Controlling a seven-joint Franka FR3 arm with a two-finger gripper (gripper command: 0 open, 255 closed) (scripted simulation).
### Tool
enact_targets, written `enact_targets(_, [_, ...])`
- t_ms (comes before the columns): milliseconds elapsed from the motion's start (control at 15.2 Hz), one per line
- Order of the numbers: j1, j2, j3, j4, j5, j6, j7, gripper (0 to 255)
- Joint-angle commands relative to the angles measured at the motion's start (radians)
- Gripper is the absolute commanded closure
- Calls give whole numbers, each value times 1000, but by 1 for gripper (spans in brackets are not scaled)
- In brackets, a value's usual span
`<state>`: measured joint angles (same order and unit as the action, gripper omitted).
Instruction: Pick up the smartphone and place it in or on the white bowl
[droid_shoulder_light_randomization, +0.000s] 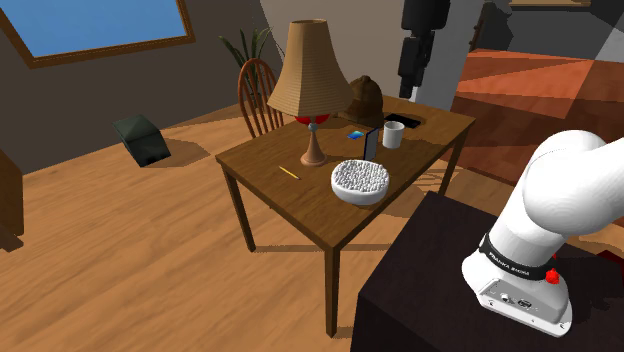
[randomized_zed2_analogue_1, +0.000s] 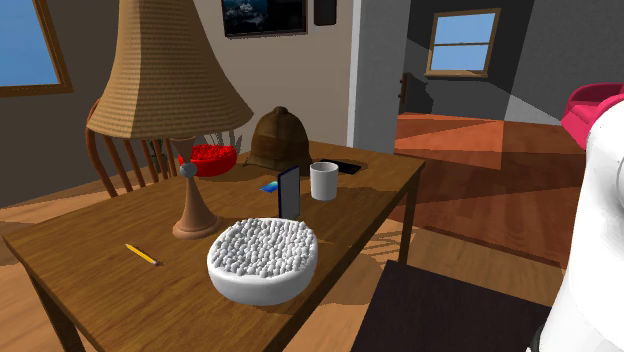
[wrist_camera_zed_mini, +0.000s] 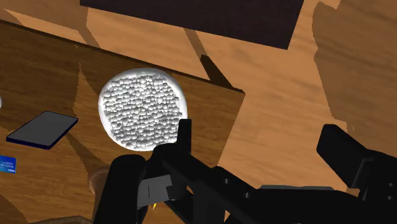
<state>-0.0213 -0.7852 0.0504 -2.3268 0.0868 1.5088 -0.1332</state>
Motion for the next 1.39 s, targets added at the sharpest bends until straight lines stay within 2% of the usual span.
enact_targets(0, [0,0,0,0,0,0,0,0])
enact_targets(330, [15,-12,-116,-104,-100,89,-244,0])
enact_targets(660, [26,31,-238,-166,-201,201,-483,0])
enact_targets(1056, [48,158,-390,-179,-298,361,-765,0])
enact_targets(1320, [77,283,-490,-151,-330,475,-954,0])
